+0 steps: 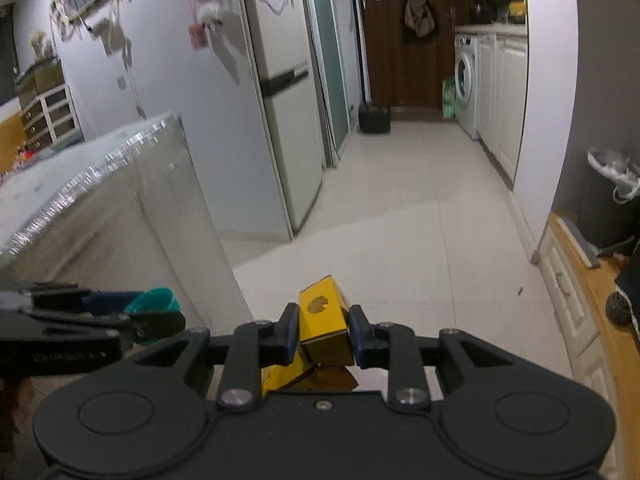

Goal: Collect trash
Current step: 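Lift the teal cap and yellow box with both tools and carry them over the bin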

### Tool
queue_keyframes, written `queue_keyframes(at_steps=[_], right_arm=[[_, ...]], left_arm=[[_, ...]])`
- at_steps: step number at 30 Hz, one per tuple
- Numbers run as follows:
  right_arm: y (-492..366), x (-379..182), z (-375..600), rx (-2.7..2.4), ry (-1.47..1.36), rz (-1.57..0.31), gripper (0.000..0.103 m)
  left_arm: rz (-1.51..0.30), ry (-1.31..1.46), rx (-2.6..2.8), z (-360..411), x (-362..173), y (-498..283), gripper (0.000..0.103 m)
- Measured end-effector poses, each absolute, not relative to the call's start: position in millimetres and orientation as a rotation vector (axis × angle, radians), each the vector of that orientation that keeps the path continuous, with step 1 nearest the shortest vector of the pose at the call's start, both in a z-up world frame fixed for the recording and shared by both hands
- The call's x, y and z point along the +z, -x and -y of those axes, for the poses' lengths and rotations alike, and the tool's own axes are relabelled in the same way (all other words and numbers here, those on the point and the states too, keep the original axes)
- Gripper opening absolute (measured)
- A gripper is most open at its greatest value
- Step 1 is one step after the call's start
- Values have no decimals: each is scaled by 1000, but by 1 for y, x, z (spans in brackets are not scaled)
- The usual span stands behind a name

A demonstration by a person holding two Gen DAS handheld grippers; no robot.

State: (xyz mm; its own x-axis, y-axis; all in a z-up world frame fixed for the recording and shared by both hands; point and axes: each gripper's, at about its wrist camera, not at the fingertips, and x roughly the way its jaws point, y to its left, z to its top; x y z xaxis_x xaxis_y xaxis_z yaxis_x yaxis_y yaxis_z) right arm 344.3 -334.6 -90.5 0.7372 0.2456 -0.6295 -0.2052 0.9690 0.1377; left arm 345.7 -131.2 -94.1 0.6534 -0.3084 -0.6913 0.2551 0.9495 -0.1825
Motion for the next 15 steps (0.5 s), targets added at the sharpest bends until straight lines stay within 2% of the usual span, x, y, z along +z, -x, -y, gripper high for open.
queue_keyframes(at_steps=[15], right_arm=[[-424,-187,291,219,33,-968,28]], left_arm=[[-1021,194,-260,101,-221,-404,50]])
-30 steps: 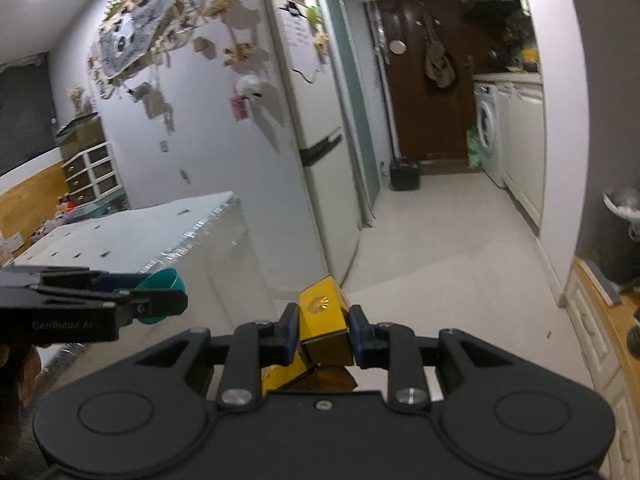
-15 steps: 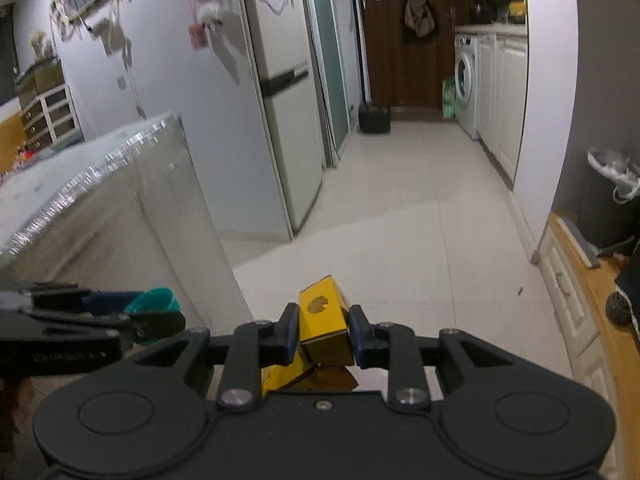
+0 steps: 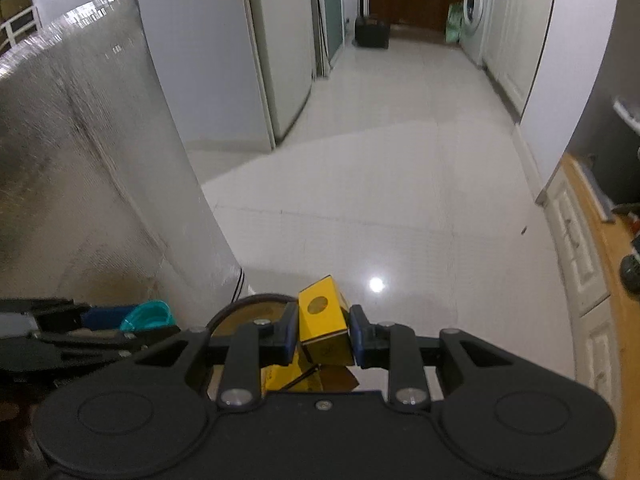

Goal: Collect trash
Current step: 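Lift the teal cap and yellow box with both tools and carry them over the bin, then open the right tool to drop the yellow box while the left tool drops the teal cap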

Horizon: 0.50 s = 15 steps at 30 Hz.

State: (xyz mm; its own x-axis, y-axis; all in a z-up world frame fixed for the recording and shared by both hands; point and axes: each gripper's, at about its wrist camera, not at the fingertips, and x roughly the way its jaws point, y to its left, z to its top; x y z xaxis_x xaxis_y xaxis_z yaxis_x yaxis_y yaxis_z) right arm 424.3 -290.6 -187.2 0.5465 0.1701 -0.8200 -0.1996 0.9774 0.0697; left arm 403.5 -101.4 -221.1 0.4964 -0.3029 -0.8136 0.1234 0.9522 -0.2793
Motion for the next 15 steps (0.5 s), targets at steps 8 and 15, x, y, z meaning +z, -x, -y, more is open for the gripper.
queue_keyframes(at_steps=[8,15], right_arm=[[-462,-236,256,252,103,-1073,28],[-493,-275,242,242,28,-1171,27]], left_arm=[[-1111,205,-222,82,-266,-421,50],[-1185,208,-192,67,-298,-429,50]])
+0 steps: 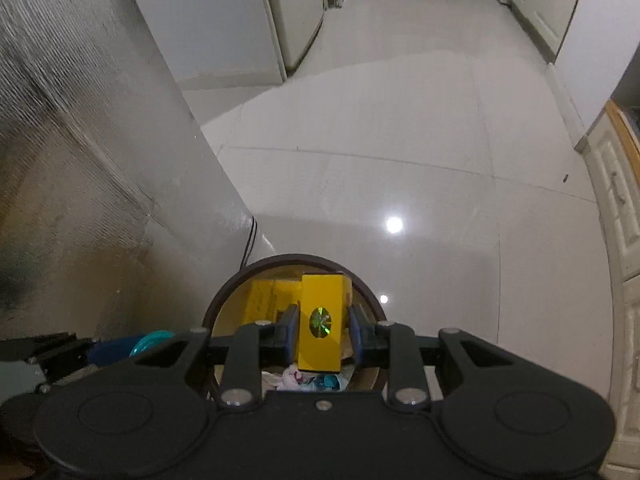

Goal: Collect trash
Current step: 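Open the right tool to drop the yellow box while the left tool drops the teal cap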

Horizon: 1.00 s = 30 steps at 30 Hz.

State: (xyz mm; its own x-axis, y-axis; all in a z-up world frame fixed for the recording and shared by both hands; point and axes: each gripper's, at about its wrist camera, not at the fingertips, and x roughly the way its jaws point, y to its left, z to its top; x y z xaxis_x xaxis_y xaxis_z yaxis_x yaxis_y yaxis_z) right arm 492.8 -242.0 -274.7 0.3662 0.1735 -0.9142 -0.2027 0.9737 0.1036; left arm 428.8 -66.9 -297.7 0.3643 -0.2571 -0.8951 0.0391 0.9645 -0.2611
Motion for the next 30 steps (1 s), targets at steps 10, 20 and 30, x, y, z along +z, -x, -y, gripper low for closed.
queue_keyframes(at_steps=[10,20,30], right_arm=[[-511,-313,216,245,19,-1260,51],[-513,-327,217,285,56,-1297,64],[-505,-326,238,278,36,-1322,73]], left_arm=[[-1256,204,-195,70,-326,-434,50],[-1295,152,-245,89,-341,-441,50],[-1374,137,-233,94,-354,-441,84]])
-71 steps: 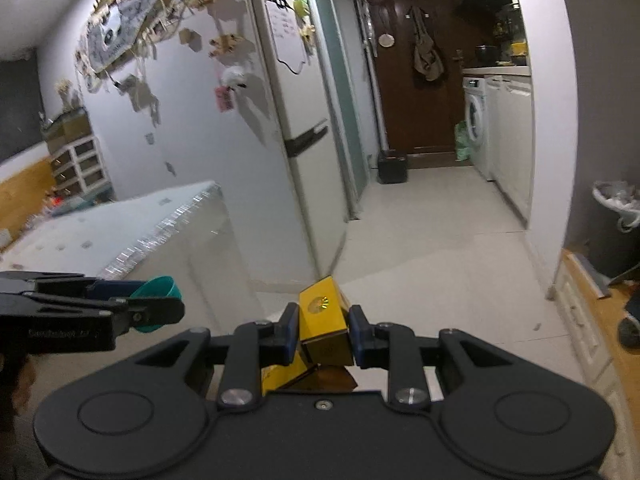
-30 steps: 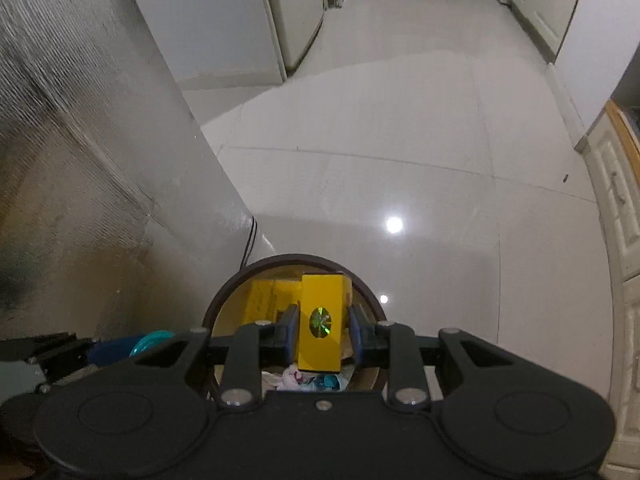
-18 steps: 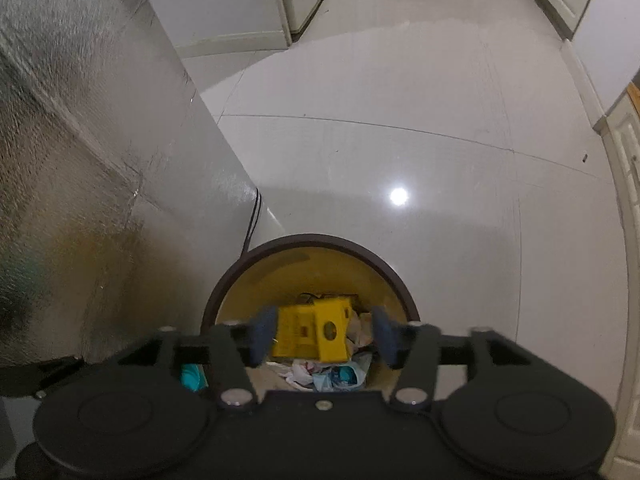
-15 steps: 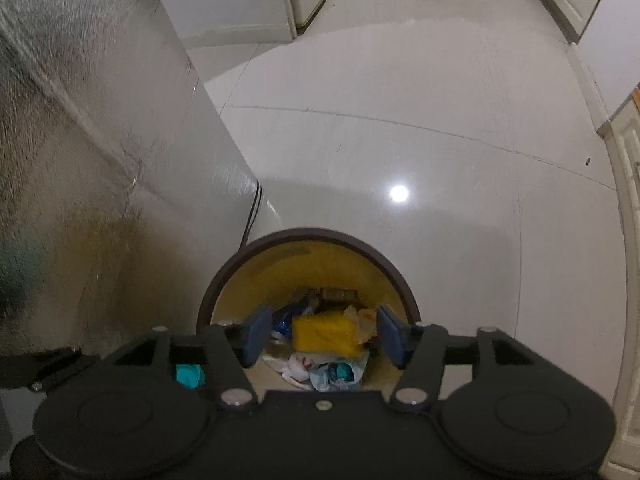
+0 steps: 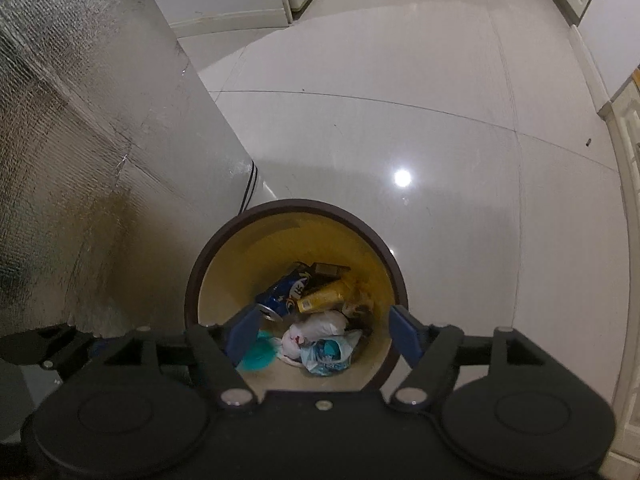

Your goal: Collect trash

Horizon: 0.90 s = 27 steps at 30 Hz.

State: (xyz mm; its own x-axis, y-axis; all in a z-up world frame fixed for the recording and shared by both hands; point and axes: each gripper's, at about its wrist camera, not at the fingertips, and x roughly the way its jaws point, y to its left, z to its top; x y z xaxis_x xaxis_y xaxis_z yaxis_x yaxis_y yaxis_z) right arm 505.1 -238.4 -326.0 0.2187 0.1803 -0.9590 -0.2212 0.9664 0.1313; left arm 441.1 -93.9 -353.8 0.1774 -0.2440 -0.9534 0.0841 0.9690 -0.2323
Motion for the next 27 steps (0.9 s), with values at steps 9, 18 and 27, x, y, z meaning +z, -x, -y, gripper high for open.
queue_keyframes(at_steps=[9,18,27], right_arm=[[-494,-320,247,300,36,-1338,79],[-480,-308,258,309,15,-1332,97],[-461,-279,271,300,-7,-1275,103]], left_arm=[[-1370,116,-209,90,-346,-437,94],[-1357,84,-191,90,-329,-428,103],[-1305,67,-161,89,-294,-412,103]])
